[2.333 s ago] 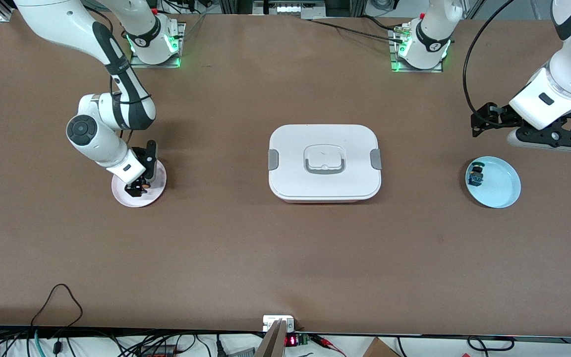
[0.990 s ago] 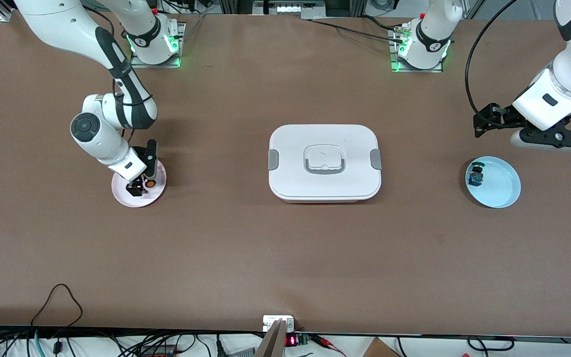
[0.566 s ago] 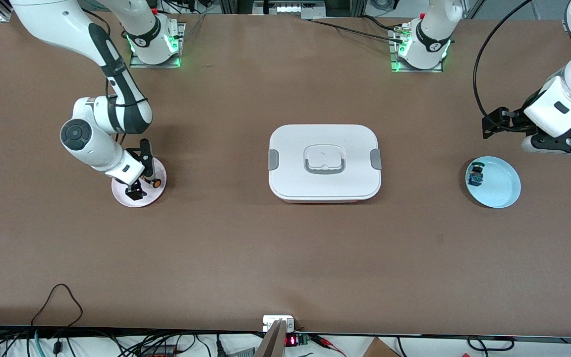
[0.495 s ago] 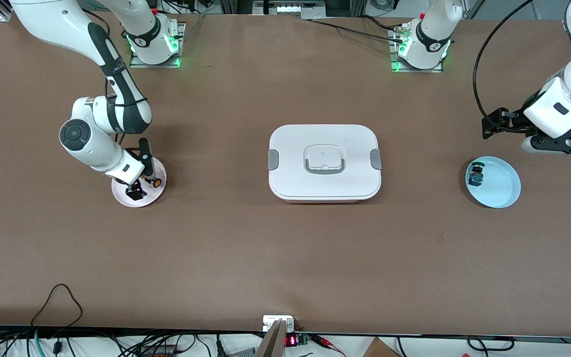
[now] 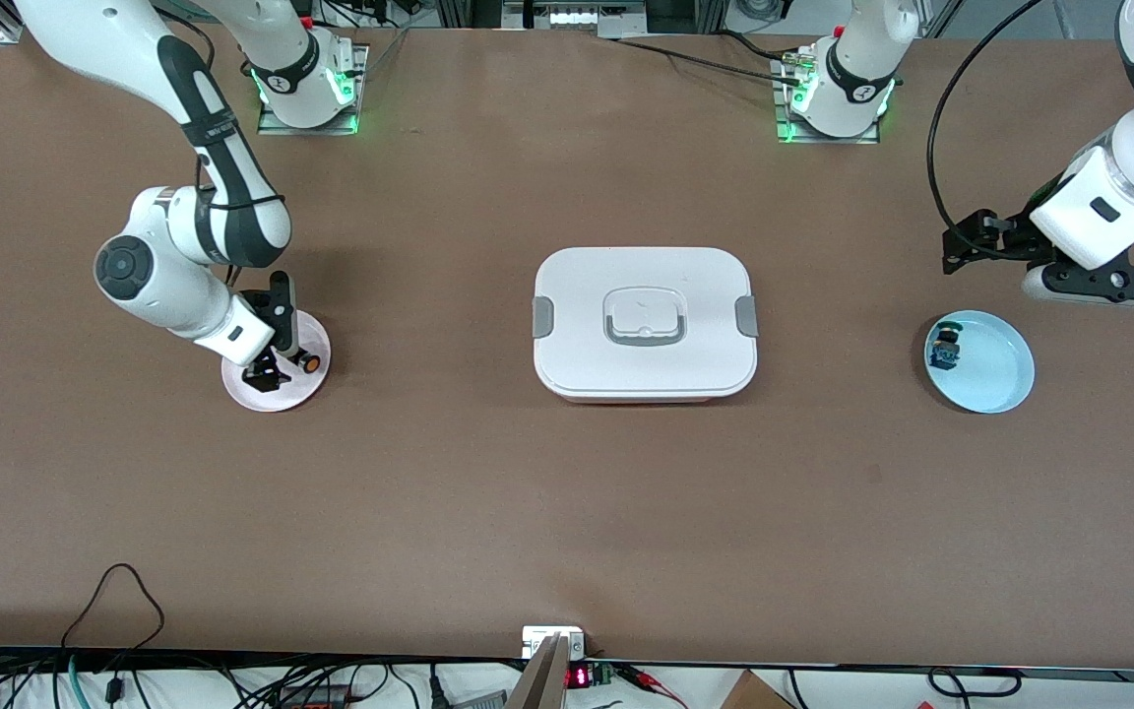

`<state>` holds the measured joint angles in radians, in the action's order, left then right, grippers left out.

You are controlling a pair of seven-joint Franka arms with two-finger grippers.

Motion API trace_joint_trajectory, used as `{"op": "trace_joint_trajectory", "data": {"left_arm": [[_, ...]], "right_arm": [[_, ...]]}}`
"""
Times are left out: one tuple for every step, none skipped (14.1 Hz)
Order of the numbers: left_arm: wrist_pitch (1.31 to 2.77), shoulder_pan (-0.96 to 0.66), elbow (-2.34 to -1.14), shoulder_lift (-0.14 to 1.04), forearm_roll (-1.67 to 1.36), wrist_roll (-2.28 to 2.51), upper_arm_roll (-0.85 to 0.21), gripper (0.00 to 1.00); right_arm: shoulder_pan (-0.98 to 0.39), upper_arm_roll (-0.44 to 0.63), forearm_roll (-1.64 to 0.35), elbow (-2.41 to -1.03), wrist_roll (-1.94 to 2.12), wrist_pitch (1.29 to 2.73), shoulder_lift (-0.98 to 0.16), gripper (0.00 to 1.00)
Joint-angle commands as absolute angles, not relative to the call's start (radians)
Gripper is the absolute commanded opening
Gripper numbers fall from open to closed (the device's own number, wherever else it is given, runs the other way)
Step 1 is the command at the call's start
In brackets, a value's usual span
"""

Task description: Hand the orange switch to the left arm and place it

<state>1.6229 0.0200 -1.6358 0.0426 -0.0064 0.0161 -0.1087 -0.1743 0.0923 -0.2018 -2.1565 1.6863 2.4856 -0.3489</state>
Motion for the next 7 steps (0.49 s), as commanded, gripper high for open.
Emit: {"op": "trace_joint_trajectory", "data": {"left_arm": [[1.601, 0.023, -1.606, 0.054, -0.021, 0.026, -0.112, 1.00], [1.601, 0.025, -1.606, 0.054, -0.021, 0.025, -0.113, 1.00], [1.601, 0.025, -1.606, 0.054, -0.021, 0.026, -0.114, 1.00], [1.601, 0.025, -1.606, 0.054, -0.021, 0.026, -0.114, 1.00], [1.601, 0.025, -1.606, 0.054, -0.021, 0.025, -0.114, 1.00], [1.601, 0.025, -1.605, 0.054, -0.021, 0.025, -0.114, 1.00], [1.601, 0.023, -1.605, 0.054, -0.021, 0.025, -0.114, 1.00]], "right_arm": [[-0.153, 0.087, -0.259, -2.132, 1.451, 2.457, -0.331, 1.00], [-0.153, 0.089, -0.259, -2.125, 1.333, 2.457, -0.330, 1.00], [-0.152, 0.089, -0.258, -2.120, 1.219, 2.459, -0.333, 1.00], [-0.153, 0.089, -0.259, -2.114, 1.121, 2.457, -0.333, 1.00], [-0.156, 0.089, -0.259, -2.114, 0.998, 2.451, -0.330, 1.00], [-0.155, 0.090, -0.255, -2.109, 0.866, 2.416, -0.333, 1.00], [-0.146, 0.092, -0.256, -2.086, 0.744, 2.399, -0.348, 1.00]]}}
